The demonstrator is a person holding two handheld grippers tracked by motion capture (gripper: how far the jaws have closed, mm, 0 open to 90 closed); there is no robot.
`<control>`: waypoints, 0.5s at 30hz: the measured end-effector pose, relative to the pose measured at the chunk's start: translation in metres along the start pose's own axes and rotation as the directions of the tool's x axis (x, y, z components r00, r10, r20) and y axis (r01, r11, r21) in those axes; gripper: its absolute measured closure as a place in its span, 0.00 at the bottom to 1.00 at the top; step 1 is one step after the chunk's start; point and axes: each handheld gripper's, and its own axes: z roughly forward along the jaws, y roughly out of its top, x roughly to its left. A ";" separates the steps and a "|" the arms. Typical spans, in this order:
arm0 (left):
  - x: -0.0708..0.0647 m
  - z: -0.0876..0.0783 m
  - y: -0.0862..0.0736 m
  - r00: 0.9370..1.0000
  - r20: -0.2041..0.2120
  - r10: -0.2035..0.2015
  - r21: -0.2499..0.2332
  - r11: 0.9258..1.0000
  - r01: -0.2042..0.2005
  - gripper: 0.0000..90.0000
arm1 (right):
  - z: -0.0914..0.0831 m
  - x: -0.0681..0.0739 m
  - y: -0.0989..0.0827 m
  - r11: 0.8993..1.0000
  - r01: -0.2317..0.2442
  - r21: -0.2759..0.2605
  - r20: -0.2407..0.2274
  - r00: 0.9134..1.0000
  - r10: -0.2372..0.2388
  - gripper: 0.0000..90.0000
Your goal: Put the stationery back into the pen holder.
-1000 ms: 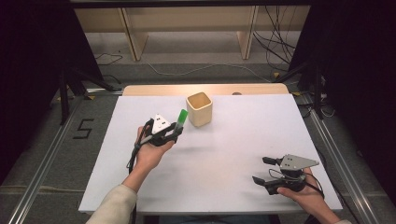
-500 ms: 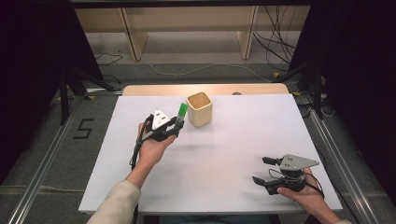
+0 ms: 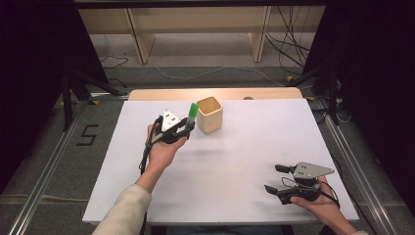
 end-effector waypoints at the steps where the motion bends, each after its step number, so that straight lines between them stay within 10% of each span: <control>1: 0.000 0.000 0.001 1.000 0.000 0.003 0.003 1.000 -0.003 0.74 | 0.000 0.000 0.000 1.000 0.000 0.000 -0.001 1.000 0.000 0.19; 15: 0.002 0.009 0.009 1.000 -0.001 -0.006 -0.009 1.000 0.006 0.74 | 0.000 0.000 0.000 1.000 -0.001 0.000 0.000 1.000 0.001 0.19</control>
